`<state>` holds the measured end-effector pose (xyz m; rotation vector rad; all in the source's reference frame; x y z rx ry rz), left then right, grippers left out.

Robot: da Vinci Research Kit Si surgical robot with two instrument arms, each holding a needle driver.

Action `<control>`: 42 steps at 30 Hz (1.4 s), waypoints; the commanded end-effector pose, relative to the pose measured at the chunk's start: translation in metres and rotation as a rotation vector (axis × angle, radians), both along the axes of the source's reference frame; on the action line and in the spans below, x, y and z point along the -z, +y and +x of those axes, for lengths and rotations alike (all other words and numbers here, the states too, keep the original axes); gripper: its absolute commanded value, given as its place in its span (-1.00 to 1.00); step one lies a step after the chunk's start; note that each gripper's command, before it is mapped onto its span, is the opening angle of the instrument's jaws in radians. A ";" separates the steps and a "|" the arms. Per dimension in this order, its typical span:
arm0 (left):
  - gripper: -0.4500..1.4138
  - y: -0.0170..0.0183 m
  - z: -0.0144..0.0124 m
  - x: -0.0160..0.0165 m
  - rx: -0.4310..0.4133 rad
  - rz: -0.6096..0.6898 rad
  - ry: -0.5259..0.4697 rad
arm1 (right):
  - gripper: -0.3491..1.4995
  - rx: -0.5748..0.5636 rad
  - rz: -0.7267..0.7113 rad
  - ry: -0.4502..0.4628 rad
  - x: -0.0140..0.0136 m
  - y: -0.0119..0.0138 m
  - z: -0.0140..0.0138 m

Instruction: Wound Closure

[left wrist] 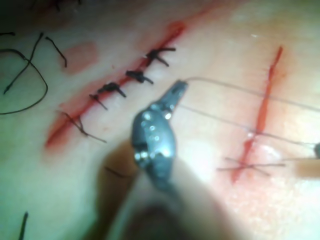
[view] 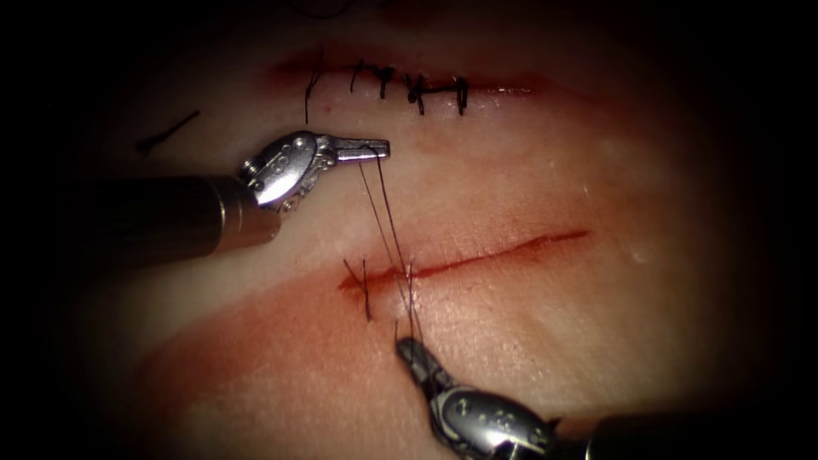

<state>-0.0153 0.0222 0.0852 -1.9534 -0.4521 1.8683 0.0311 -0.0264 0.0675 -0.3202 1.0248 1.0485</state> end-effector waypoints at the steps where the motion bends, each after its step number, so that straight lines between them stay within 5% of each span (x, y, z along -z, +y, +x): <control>1: -1.00 0.0002 -0.0005 -0.0008 0.002 0.003 -0.001 | -1.00 -0.001 0.003 -0.001 -0.0005 -0.0015 0.0002; 15: -1.00 0.0017 -0.0005 -0.0009 0.014 0.010 0.006 | -1.00 0.001 0.001 -0.006 -0.0013 -0.0019 0.0001; 42: -1.00 0.0159 -0.0015 -0.0055 0.234 -0.027 0.248 | -1.00 0.016 0.002 -0.001 -0.0007 -0.0029 0.0007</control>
